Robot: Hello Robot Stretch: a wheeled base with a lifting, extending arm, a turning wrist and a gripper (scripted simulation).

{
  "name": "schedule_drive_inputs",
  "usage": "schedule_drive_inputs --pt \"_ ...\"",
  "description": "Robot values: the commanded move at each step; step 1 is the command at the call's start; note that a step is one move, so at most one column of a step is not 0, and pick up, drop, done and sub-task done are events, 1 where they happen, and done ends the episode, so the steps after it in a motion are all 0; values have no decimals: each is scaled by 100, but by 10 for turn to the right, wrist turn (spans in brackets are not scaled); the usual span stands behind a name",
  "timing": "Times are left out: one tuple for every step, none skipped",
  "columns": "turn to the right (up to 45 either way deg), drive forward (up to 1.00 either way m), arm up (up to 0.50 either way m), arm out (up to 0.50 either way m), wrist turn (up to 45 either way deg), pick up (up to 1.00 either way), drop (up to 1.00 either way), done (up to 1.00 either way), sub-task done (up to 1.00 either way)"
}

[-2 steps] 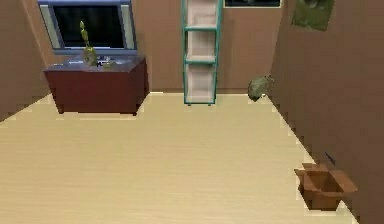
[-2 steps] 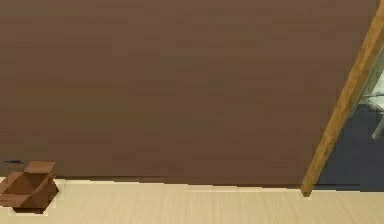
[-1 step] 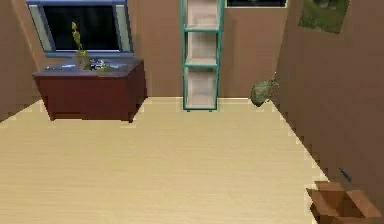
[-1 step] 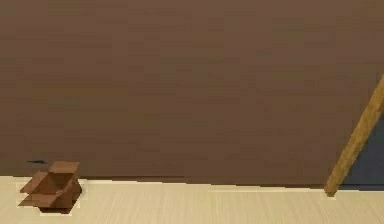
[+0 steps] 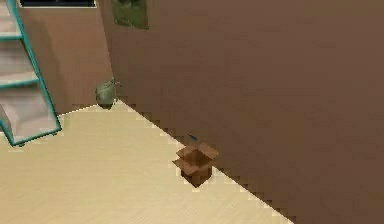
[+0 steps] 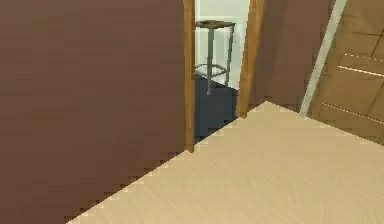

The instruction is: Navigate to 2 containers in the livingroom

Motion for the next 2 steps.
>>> schedule_drive_inputs --pt "450 0 0 0 0 0 0 0 0" --pt "0 25 0 0 0 0 0 0 0"
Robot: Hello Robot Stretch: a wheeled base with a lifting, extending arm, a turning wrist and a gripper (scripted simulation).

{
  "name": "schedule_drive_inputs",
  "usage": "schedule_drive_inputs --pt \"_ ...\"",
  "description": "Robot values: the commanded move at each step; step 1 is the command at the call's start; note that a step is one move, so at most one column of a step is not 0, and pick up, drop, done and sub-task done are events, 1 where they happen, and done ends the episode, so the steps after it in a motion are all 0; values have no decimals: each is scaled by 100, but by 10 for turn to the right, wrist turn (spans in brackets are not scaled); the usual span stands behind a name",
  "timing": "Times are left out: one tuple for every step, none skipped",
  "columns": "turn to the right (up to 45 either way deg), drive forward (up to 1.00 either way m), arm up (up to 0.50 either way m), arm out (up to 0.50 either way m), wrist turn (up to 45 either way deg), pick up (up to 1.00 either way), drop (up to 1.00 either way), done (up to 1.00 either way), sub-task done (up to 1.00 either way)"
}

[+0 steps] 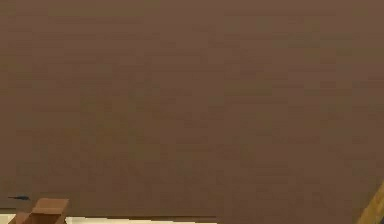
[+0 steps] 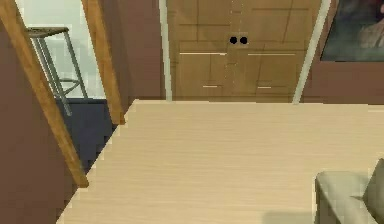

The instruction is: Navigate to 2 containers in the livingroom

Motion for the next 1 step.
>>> schedule_drive_inputs --pt "-450 0 0 0 0 0 0 0 0"
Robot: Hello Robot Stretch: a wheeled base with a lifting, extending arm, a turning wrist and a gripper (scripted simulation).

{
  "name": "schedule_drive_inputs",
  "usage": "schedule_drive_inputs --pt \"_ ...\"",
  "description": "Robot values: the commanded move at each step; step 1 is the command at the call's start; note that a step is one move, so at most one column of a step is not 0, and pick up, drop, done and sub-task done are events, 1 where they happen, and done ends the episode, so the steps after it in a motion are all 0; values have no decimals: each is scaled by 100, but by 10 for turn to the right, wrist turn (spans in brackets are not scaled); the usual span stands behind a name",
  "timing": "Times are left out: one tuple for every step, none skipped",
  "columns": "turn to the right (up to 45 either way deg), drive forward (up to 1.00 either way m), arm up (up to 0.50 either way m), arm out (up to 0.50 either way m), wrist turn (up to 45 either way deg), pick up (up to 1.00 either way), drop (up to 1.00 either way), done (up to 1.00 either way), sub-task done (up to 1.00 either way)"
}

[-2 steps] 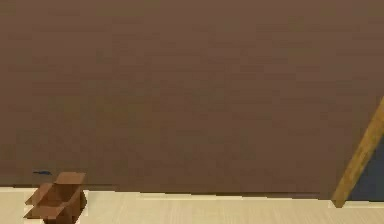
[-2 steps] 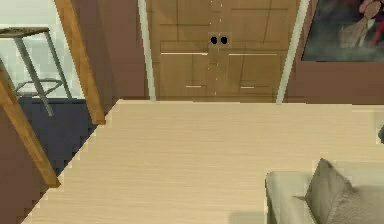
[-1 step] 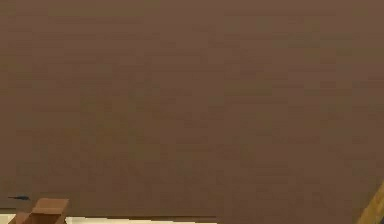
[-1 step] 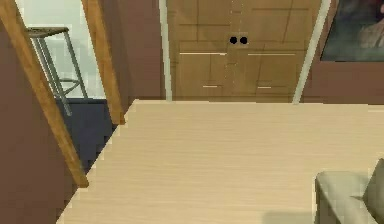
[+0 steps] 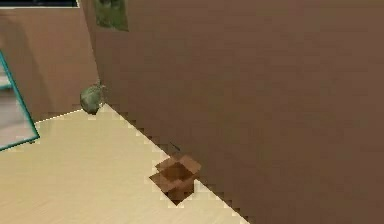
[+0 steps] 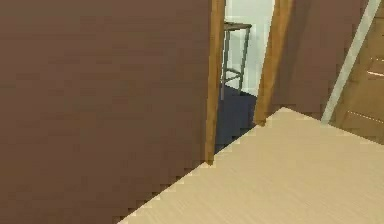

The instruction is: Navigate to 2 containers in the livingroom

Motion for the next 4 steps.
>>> schedule_drive_inputs --pt "-300 0 0 0 0 0 0 0 0" --pt "0 35 0 0 0 0 0 0 0" --pt "300 0 0 0 0 0 0 0 0" --pt "0 0 0 0 0 0 0 0 100"
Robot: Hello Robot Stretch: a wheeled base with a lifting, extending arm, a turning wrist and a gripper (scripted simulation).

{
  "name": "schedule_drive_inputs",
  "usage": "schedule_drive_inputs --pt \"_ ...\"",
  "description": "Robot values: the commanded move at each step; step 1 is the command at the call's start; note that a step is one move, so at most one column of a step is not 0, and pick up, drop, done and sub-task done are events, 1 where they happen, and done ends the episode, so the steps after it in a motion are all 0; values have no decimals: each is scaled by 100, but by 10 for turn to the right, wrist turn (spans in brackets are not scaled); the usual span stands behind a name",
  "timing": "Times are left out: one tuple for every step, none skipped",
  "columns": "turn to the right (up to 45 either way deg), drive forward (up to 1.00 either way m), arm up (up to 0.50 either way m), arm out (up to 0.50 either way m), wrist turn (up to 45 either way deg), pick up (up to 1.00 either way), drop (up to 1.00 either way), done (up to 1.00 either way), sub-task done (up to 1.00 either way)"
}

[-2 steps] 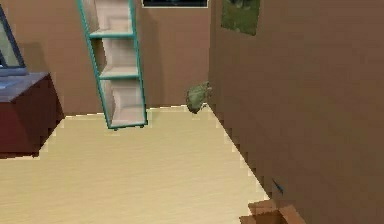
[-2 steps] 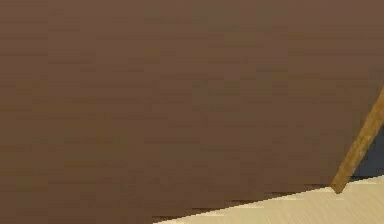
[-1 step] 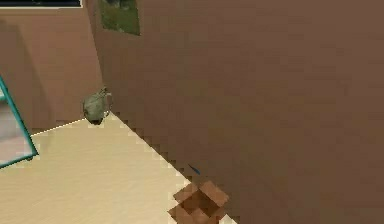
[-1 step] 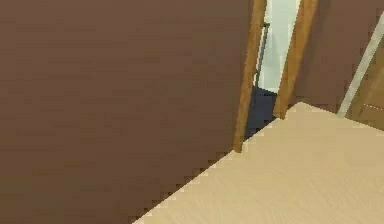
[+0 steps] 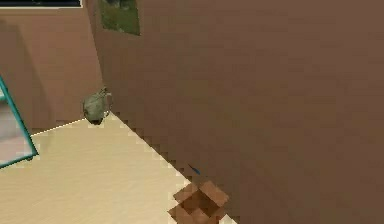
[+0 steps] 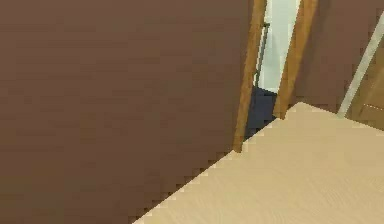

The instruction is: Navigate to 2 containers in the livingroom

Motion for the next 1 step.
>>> schedule_drive_inputs --pt "-450 0 0 0 0 0 0 0 0"
